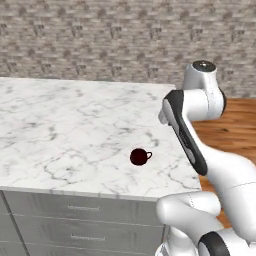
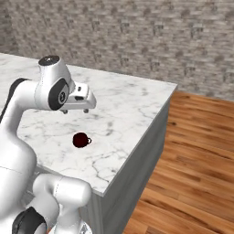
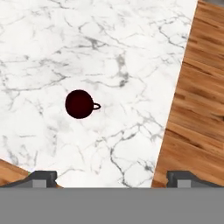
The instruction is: Clear the mugs and bowl far away from the sink.
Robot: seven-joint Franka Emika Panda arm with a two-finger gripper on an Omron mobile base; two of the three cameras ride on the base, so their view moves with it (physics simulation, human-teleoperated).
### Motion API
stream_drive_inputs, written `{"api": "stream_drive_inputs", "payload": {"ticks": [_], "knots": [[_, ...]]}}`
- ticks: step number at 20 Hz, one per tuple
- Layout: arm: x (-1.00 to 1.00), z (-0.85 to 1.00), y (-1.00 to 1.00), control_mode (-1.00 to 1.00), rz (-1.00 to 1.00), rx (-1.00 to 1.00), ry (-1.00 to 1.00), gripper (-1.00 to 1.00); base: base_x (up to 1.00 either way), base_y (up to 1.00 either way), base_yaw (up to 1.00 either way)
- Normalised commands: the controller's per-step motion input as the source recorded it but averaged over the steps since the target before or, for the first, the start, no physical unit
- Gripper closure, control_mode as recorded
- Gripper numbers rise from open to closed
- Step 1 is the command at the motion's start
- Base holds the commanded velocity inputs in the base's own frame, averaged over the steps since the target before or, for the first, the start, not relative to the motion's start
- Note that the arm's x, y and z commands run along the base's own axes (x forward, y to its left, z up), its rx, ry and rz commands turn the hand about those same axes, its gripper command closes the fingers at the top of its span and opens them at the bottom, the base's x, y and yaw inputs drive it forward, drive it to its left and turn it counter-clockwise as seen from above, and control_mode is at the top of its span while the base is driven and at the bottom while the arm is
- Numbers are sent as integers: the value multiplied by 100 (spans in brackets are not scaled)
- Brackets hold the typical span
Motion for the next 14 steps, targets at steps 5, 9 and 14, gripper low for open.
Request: {"api": "stream_drive_inputs", "payload": {"ticks": [5,9,14], "knots": [[-68,36,0,-100,0,0,-3,-100,0,0,0],[-42,30,0,-100,-3,0,5,-100,0,0,0],[-60,31,0,-100,-3,3,6,-100,0,0,0]]}}
